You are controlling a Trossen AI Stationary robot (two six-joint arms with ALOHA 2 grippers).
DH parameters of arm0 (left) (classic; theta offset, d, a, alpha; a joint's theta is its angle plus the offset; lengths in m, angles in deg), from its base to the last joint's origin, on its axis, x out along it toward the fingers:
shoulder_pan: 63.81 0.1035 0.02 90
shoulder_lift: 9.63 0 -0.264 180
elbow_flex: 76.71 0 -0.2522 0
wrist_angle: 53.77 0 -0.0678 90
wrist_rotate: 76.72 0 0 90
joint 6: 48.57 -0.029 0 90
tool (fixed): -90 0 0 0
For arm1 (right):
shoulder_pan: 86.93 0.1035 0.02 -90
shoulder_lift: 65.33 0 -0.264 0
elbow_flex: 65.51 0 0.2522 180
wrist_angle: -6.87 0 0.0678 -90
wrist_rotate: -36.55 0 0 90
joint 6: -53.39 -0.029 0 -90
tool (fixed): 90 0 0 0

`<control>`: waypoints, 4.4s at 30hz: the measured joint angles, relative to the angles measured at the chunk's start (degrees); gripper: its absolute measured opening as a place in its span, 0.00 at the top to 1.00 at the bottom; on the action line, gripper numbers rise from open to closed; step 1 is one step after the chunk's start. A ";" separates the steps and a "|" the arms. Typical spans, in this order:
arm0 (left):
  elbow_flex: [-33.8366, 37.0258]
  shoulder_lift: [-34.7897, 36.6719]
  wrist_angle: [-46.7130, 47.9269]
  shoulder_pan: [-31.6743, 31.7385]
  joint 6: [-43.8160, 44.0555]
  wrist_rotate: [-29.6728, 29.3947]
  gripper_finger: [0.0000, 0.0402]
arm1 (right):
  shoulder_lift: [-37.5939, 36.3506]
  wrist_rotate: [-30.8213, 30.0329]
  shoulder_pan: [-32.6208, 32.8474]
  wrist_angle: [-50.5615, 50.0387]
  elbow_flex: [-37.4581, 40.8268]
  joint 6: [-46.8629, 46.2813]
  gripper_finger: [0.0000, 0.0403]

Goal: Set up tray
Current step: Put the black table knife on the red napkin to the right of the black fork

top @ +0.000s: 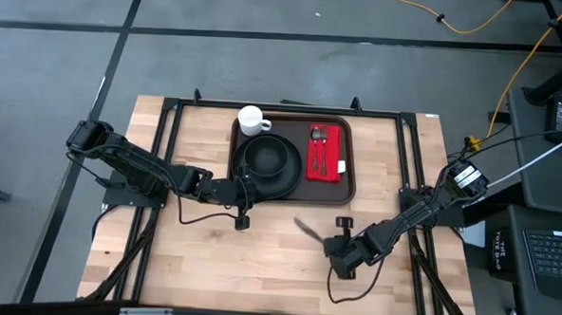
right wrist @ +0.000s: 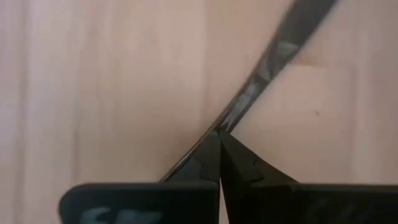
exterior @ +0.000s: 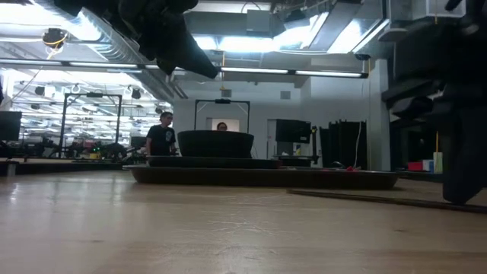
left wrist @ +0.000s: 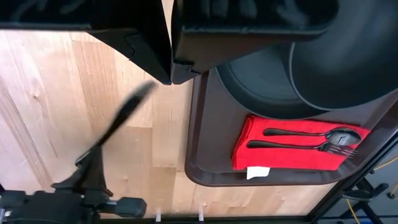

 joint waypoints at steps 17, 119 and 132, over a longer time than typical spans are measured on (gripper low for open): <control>0.00 0.00 0.00 0.00 0.00 -0.06 0.99 | -1.96 0.93 0.00 2.38 0.02 2.70 1.00; -24.30 -21.77 13.29 -13.94 9.05 -0.20 0.99 | -11.69 3.88 5.90 -4.41 8.17 -17.86 1.00; -24.28 -21.77 13.29 -13.94 10.56 -0.22 0.99 | -11.67 3.32 6.58 -0.39 10.76 -17.45 1.00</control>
